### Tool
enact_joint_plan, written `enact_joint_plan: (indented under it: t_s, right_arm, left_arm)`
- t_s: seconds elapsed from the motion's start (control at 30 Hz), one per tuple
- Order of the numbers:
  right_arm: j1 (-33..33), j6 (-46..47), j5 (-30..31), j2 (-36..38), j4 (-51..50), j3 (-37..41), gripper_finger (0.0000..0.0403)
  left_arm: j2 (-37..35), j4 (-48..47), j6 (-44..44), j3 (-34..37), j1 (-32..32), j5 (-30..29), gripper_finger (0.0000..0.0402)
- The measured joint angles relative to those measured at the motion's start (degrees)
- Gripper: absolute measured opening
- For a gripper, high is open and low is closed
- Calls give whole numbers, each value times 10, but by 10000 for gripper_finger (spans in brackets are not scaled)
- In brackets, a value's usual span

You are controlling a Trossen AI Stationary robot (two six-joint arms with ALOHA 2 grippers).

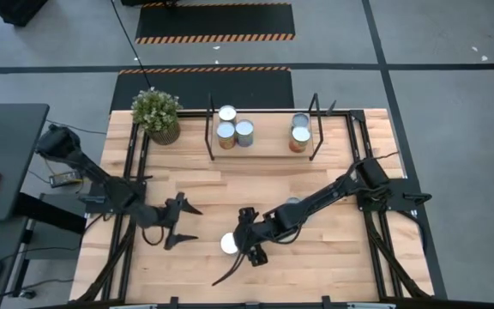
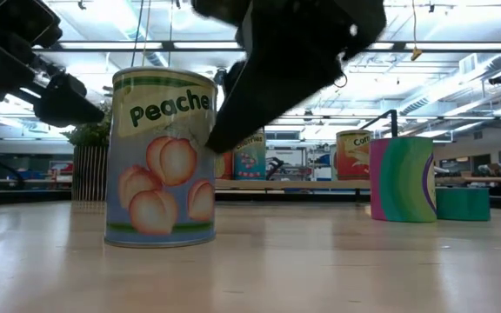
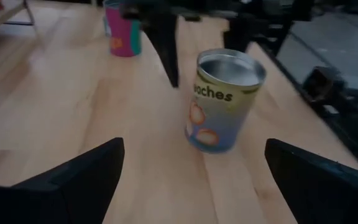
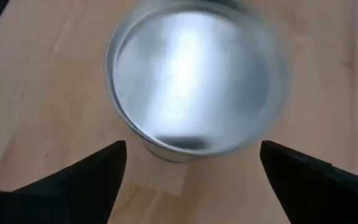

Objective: Pick and place cans onto a shelf
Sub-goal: Put the canned peaches on the shelf

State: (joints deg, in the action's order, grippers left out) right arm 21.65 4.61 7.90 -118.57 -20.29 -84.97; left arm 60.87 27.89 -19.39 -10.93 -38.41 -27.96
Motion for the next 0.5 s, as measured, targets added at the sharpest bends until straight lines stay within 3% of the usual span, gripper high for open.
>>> enact_joint_plan:
  t_s: [0.2,0.5]
  right_arm:
    - [4,30,0,-22,44,0,378]
    - [3,38,16,-35,95,0,377]
  left_arm:
    - [131,-3,-10,-83,-25,-80,396]
    - [281,-8,-3,-197,-19,-111,396]
